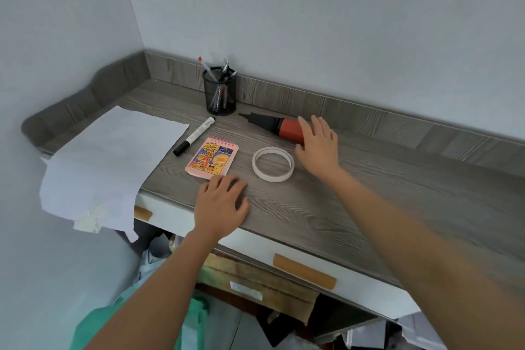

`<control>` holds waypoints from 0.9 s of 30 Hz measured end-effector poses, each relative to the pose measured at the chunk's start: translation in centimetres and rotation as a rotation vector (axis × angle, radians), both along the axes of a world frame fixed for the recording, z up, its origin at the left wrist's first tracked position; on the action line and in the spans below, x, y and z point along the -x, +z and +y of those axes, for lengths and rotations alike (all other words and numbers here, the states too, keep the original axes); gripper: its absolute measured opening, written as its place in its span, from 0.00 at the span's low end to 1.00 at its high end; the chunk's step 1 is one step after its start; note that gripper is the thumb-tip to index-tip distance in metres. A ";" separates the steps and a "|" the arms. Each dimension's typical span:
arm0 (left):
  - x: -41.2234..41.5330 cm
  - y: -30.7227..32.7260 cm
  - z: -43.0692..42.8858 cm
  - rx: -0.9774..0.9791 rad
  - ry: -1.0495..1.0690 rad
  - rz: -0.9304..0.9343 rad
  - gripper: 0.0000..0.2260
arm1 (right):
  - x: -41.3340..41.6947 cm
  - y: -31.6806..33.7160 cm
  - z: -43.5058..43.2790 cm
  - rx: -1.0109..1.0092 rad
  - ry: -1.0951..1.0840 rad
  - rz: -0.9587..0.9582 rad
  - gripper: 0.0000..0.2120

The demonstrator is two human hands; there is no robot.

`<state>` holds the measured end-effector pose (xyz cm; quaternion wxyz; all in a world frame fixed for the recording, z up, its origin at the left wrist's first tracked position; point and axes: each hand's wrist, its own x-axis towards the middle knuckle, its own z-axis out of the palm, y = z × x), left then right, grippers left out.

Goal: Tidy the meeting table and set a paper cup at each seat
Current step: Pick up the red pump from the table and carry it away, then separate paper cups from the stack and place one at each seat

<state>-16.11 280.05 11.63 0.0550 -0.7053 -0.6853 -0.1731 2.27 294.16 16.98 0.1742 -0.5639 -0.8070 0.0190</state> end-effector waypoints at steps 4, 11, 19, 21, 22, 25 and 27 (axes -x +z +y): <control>0.0 -0.1 0.0 0.003 -0.007 -0.020 0.19 | -1.4 -0.7 -5.5 0.004 -0.125 0.180 0.26; -0.6 -0.2 -2.1 -0.045 -0.123 -0.415 0.22 | -5.4 -4.2 -17.7 -0.100 -0.384 0.391 0.20; -9.9 -6.6 -15.1 0.322 -0.405 -0.849 0.22 | -9.7 -13.0 -36.3 0.039 -0.832 0.321 0.21; -11.6 -8.0 -17.4 0.601 -0.420 -0.756 0.19 | -9.9 -14.2 -40.8 0.208 -0.967 0.368 0.21; -12.1 -8.8 -18.2 0.688 -0.437 -0.682 0.15 | -10.2 -14.8 -42.8 0.309 -1.016 0.375 0.21; -12.2 -10.4 -19.7 0.841 -0.438 -0.640 0.11 | -11.1 -15.7 -47.7 0.455 -1.095 0.385 0.21; -12.0 -11.1 -20.6 0.881 -0.398 -0.616 0.11 | -11.7 -15.6 -50.5 0.443 -1.156 0.452 0.21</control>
